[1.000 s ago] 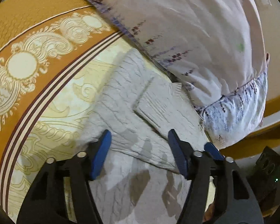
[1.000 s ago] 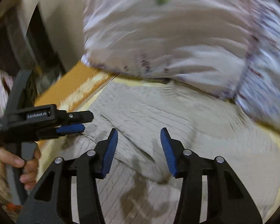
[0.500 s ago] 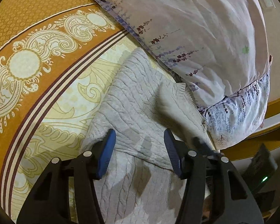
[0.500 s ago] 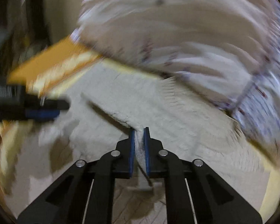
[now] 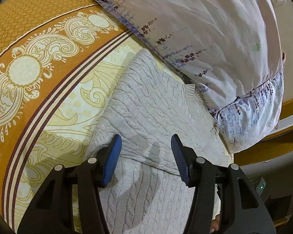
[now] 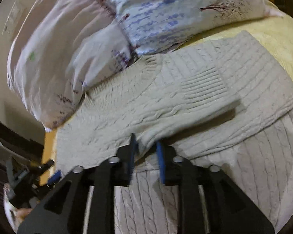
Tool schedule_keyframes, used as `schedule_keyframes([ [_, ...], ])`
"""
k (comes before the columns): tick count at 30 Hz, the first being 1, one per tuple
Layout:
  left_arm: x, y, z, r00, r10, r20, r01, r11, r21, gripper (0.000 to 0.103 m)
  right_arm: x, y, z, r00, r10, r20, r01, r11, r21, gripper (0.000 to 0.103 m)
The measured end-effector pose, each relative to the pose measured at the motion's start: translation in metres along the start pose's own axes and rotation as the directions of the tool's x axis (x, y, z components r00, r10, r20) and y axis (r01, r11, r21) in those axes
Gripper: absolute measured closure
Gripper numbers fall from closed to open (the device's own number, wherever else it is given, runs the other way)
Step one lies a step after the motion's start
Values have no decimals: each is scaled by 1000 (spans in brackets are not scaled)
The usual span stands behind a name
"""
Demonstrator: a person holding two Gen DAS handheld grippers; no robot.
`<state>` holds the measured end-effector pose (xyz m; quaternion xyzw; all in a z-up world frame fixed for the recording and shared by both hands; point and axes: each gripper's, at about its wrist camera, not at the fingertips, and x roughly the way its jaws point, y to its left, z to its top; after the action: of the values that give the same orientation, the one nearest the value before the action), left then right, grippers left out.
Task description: Fold small clothes
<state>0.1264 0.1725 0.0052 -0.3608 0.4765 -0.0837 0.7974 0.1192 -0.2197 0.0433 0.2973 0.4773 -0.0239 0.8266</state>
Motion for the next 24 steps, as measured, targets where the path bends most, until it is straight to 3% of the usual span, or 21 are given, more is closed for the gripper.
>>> schedule_keyframes([
  [4, 0, 1, 0, 1000, -6, 1, 6, 1000, -1, 48, -1, -22, 10, 1000, 14, 18, -16, 990, 139, 73],
  [6, -1, 2, 0, 1000, -14, 0, 14, 1000, -9, 48, -2, -33, 14, 999, 5, 32, -11, 984, 179, 80],
  [8, -1, 2, 0, 1000, -17, -1, 17, 1000, -12, 48, 2, -35, 21, 999, -43, 17, 40, 986, 164, 92],
  [14, -1, 3, -1, 1000, -16, -2, 16, 1000, -4, 48, -31, -19, 35, 991, -36, 128, 33, 999, 24, 96],
  [19, 0, 1, -2, 1000, -7, 1, 7, 1000, 6, 48, -6, -44, 25, 990, -140, 11, 139, 988, 65, 95],
  [21, 1, -2, -2, 1000, 0, -1, 0, 1000, 24, 48, -7, -42, 24, 990, -141, 20, 140, 989, 38, 92],
  [24, -4, -6, -5, 1000, 6, -13, -6, 998, 55, 47, -25, -39, 28, 991, -131, 30, 132, 991, -12, 58],
])
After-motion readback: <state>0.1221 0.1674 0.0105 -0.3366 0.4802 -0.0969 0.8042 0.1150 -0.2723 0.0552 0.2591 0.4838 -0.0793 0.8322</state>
